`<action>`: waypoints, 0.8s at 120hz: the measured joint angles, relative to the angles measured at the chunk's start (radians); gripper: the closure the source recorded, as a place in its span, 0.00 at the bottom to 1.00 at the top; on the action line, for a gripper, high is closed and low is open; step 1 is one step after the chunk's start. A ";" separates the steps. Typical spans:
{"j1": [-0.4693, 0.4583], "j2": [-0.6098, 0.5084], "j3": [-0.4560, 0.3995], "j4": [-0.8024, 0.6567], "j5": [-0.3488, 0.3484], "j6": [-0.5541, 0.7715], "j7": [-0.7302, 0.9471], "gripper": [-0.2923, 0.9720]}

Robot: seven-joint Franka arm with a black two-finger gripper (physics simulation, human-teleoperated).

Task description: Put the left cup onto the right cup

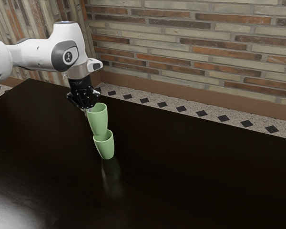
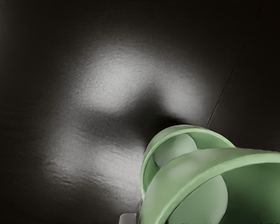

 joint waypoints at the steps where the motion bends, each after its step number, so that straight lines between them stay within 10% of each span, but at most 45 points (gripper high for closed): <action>1: 0.000 0.000 0.000 0.000 0.000 0.001 -0.001 0.85; 96: 0.008 0.012 -0.011 -0.043 -0.016 0.050 -0.035 0.85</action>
